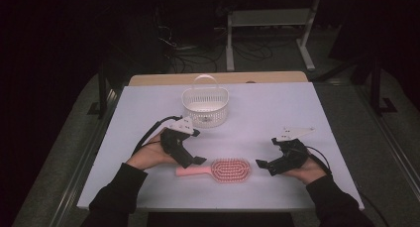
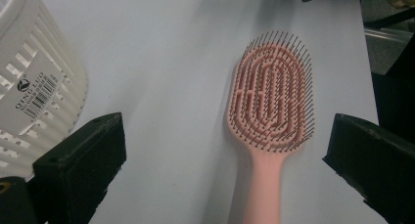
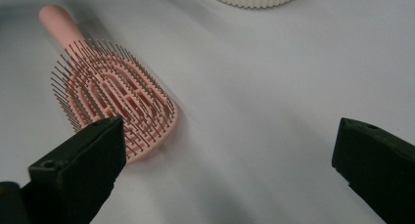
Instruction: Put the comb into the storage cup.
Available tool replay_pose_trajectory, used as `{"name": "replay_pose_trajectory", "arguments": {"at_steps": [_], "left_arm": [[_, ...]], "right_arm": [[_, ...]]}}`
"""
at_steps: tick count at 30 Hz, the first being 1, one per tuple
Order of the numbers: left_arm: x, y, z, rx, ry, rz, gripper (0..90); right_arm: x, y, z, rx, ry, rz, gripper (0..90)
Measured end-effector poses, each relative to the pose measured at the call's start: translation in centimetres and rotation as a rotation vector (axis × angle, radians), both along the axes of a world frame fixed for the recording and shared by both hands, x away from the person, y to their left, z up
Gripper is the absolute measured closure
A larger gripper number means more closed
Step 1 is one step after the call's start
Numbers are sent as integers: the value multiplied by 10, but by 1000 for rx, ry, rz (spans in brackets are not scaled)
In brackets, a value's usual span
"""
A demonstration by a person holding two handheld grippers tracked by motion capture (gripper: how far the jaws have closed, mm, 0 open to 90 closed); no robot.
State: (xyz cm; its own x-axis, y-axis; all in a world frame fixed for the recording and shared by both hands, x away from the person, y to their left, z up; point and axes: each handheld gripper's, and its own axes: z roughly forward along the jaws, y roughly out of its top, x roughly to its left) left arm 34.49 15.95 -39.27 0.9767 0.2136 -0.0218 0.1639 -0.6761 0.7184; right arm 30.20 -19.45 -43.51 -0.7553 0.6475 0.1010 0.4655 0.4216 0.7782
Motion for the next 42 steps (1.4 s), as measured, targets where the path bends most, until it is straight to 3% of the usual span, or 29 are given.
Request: {"name": "replay_pose_trajectory", "arguments": {"at_steps": [7,29,42], "left_arm": [[-1,-1,-1,28,-10,-13,0],[-8,-14,-10,203,-41,-60,14],[-9,-18,-13,253,-26,-90,103]], "right_arm": [[0,0,0,0,-1,-1,0],[0,0,0,-2,-1,-2,0],[0,0,0,-1,0,-1,0]]}}
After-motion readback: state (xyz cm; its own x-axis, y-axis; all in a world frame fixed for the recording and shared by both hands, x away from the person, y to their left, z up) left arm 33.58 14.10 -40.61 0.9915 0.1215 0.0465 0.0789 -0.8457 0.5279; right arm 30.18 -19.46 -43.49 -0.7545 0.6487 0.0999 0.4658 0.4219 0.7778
